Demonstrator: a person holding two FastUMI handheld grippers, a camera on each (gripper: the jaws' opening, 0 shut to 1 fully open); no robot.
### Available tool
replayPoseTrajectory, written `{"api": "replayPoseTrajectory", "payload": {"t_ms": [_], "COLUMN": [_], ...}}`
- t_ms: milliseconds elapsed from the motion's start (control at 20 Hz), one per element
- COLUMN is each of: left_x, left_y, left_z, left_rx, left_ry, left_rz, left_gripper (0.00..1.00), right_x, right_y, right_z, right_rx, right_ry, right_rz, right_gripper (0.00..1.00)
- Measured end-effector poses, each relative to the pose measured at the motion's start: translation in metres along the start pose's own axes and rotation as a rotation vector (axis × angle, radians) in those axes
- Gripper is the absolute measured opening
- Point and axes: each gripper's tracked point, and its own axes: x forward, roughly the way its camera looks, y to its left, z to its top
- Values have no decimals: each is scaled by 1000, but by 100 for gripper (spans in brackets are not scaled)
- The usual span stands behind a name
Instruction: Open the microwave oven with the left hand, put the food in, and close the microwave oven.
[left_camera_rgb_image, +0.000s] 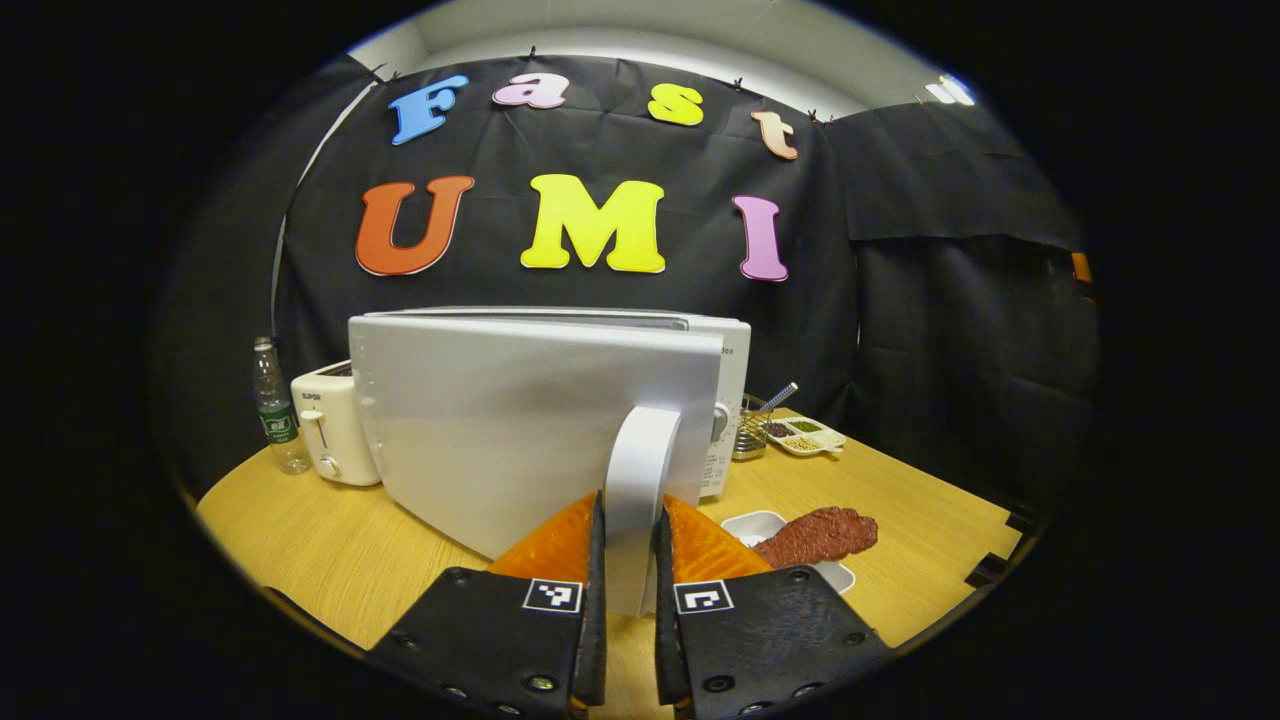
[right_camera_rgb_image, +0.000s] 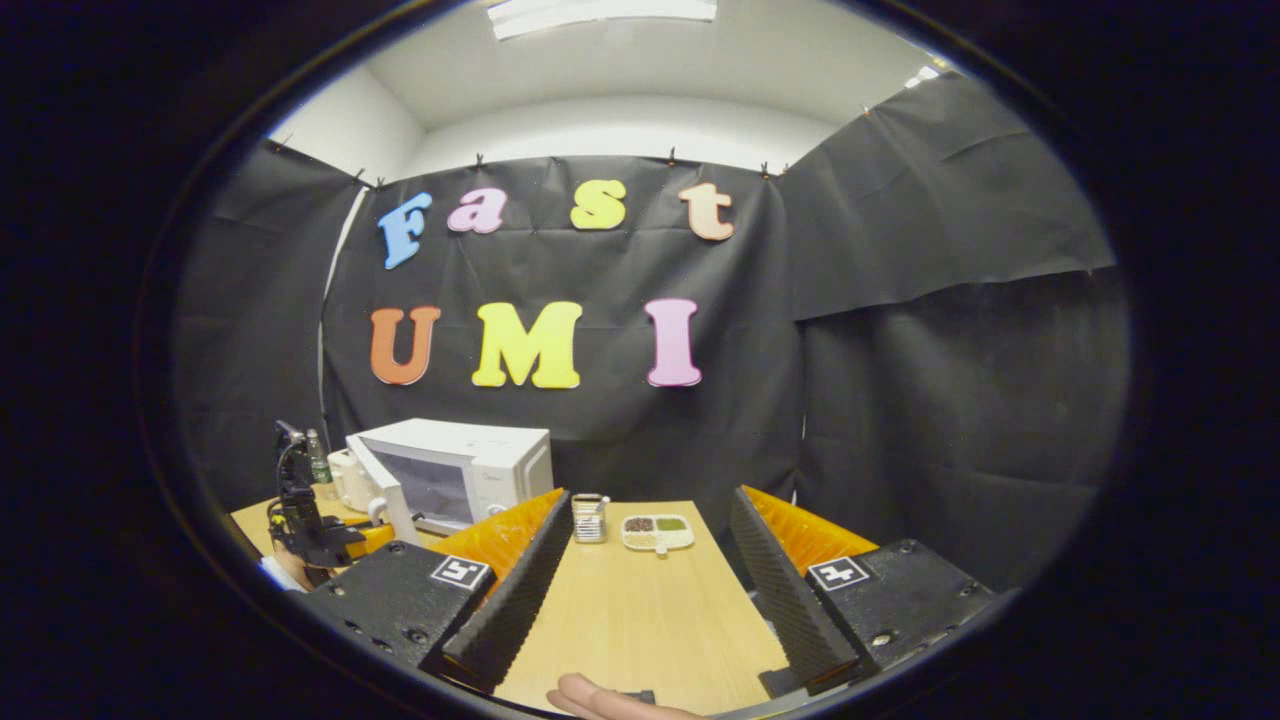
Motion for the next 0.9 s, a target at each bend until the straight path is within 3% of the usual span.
{"api": "replayPoseTrajectory", "payload": {"t_ms": [100,150,200,250,350,450,500,550,650,850,900], "left_x": [-27,-41,-56,-73,-103,-128,-139,-149,-167,-196,-202], "left_y": [23,37,54,74,94,104,111,117,131,147,148], "left_z": [-6,-12,-19,-23,-24,-24,-22,-19,-9,7,12], "left_rx": [-5,-18,-30,-21,-43,-66,-70,-64,-38,-14,-11], "left_ry": [-9,3,17,35,21,10,6,1,-25,-71,-80], "left_rz": [19,41,79,126,161,174,188,201,232,296,310], "left_gripper": [22,27,33,54,96,94,94,94,94,94,94], "right_x": [-3,-3,-4,-4,-2,0,1,2,5,10,14], "right_y": [14,21,30,38,53,67,74,81,93,108,111], "right_z": [-2,-3,-6,-8,-13,-19,-21,-23,-25,-26,-25], "right_rx": [-13,-21,-28,-34,-46,-60,-64,-68,-78,-104,-110], "right_ry": [-3,-2,0,3,10,25,33,39,50,61,63], "right_rz": [26,40,56,72,98,116,124,132,145,165,172], "right_gripper": [100,95,100,95,100,100,95,100,95,95,100]}}
